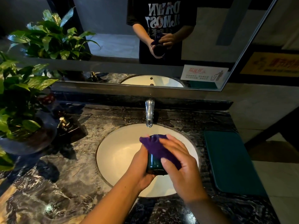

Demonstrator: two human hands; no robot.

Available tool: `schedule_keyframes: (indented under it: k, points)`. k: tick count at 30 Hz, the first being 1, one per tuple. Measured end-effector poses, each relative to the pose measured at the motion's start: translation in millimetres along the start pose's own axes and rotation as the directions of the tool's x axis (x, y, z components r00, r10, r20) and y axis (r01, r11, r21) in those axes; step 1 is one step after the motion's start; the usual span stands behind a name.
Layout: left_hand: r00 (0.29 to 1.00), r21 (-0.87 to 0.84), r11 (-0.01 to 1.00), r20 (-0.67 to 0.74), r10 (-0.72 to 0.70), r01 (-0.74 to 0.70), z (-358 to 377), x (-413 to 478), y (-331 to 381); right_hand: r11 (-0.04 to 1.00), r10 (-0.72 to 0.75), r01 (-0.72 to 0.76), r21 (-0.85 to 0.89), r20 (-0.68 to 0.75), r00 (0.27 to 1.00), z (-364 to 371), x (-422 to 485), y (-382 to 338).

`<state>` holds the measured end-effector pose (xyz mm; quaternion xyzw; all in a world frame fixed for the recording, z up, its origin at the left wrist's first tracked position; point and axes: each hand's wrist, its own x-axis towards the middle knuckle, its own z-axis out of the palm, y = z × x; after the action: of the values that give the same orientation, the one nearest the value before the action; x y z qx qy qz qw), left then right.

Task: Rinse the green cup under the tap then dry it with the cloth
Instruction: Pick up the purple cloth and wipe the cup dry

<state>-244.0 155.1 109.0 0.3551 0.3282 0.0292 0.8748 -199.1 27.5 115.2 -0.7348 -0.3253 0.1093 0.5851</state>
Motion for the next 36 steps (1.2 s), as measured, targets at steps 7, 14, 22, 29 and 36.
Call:
schedule_keyframes:
  k: [7, 14, 22, 29, 36]
  points:
    - [0.998, -0.151, 0.987, 0.012, -0.062, 0.063, -3.5, 1.5, -0.9, 0.969, 0.101, -0.075, 0.235, -0.102, 0.990, 2.3, -12.2, -4.7]
    - [1.000, 0.071, 0.997, -0.003, 0.023, -0.022, 5.3, -1.6, -3.5, 0.990, 0.092, -0.085, 0.110, -0.059, 0.994, -1.0, 7.0, -6.8]
    - [0.990, -0.027, 0.993, 0.091, -0.111, 0.114, 3.4, 4.2, 3.9, 0.990, -0.002, 0.017, 0.142, -0.102, 0.995, -8.7, -1.6, -2.6]
    - [0.983, -0.152, 0.983, 0.168, -0.081, 0.107, 1.9, -1.9, 12.3, 0.830, 0.329, -0.174, 0.530, -0.213, 0.920, -15.3, 11.7, -6.1]
    - [0.993, -0.114, 0.991, 0.106, -0.051, 0.063, 12.8, -5.7, 9.6, 0.945, 0.114, -0.082, 0.316, -0.085, 0.990, -8.0, 18.8, -10.8]
